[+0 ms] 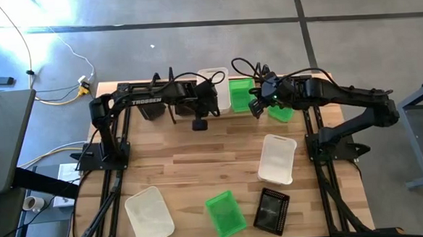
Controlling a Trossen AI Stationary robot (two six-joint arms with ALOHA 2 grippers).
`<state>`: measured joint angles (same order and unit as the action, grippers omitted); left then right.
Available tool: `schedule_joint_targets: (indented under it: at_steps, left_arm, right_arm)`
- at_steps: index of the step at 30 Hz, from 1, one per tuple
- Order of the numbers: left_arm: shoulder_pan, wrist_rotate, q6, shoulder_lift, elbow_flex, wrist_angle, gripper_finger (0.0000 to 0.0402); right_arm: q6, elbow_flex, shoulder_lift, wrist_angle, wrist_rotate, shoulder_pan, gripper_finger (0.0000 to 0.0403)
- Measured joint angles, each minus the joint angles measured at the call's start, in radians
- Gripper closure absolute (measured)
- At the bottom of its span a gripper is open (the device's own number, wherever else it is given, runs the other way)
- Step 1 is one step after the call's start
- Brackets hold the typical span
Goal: Stack baskets on shelf by color
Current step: Put the middle left white bin on the shelf
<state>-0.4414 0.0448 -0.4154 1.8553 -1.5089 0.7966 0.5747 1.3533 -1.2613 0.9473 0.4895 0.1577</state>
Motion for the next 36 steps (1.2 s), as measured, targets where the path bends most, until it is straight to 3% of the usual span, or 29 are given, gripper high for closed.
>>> schedule_joint_targets:
  at_steps: [36]
  left_arm:
    - [-0.024,-0.06,0.012,0.006,0.0,0.011,0.0396]
  right_arm:
    - [0.0,0.0,0.0,-0.04,-0.032,0.0,0.0345]
